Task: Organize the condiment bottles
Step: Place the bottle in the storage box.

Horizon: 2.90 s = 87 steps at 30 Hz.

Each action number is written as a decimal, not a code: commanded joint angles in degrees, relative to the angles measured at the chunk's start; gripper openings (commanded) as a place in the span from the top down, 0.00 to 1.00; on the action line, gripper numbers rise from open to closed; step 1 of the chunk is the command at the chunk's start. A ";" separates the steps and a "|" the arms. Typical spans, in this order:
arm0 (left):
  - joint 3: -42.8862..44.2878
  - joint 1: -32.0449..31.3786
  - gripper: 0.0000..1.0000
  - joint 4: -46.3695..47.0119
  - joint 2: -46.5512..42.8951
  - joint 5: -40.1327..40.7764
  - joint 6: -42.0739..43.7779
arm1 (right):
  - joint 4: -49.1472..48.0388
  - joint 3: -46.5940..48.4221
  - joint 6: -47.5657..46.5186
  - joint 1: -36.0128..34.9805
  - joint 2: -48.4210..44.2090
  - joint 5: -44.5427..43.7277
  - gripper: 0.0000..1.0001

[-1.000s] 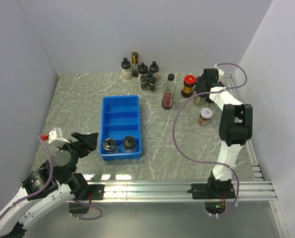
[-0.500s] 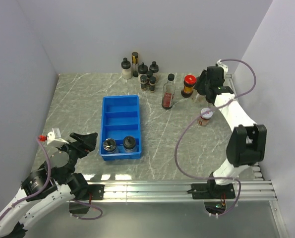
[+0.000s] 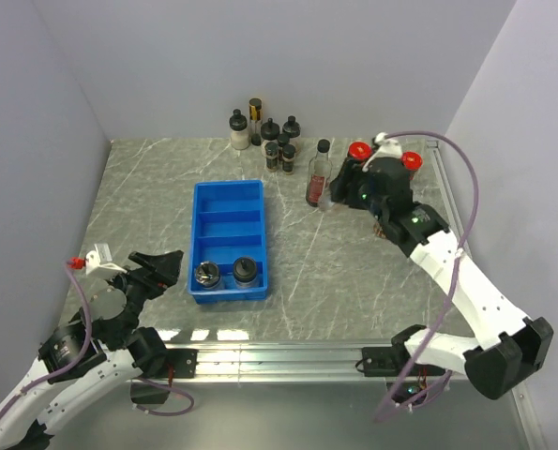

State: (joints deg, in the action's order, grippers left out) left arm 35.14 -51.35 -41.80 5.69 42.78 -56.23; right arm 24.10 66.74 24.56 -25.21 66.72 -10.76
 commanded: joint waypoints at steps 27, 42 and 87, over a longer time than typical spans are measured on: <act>2.83 -0.06 0.13 -2.06 -5.43 1.69 -0.99 | 3.23 46.28 -0.74 -32.61 46.04 -4.79 1.00; 2.66 -0.15 0.13 -1.97 -7.72 1.69 -1.08 | 7.81 48.31 2.25 -37.80 51.32 -9.89 1.00; 2.57 -0.06 0.13 -1.97 -7.54 1.95 -0.90 | 0.95 40.84 3.39 -40.53 57.21 -14.19 1.00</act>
State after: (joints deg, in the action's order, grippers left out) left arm 36.67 -51.35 -44.27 0.58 43.94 -56.77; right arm 24.18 109.12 27.70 -65.01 122.98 -23.68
